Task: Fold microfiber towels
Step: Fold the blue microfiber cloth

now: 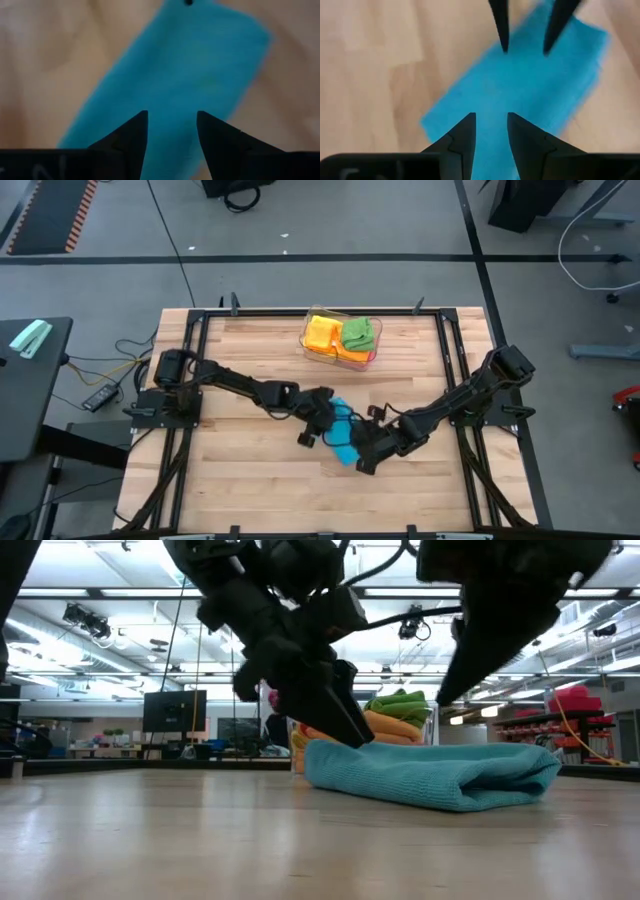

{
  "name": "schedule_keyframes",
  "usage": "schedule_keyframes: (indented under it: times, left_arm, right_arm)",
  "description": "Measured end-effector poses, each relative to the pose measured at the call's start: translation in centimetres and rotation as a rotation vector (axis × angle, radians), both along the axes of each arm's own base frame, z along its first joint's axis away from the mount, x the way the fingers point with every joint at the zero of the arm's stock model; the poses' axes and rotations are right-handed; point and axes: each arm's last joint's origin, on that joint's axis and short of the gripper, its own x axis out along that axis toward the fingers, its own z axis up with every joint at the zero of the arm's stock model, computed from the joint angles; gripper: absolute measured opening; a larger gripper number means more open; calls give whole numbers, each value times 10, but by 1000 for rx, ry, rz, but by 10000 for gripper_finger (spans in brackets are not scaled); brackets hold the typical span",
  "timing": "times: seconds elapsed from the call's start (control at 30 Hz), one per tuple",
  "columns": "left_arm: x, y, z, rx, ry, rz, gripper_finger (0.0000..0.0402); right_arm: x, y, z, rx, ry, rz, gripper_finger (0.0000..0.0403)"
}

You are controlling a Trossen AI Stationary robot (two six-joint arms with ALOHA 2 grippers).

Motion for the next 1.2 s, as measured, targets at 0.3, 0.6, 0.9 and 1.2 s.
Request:
schedule_keyframes:
  times: [0.3, 0.6, 0.9, 1.2]
  left_arm:
    - [-8, -40, -2, 19, 33, -109, 203]
    - [-16, -53, 7, -59, 61, -4, 190]
    - [-18, -57, 14, -108, 51, 35, 172]
    - [-19, -57, 14, -114, 58, 42, 172]
  right_arm:
    - [-9, 20, -20, -57, -122, 327, 165]
    - [-24, 47, -43, -352, -58, 544, 226]
    - [-29, 48, -64, -575, 45, 622, 218]
    - [-30, 36, -72, -619, 102, 677, 202]
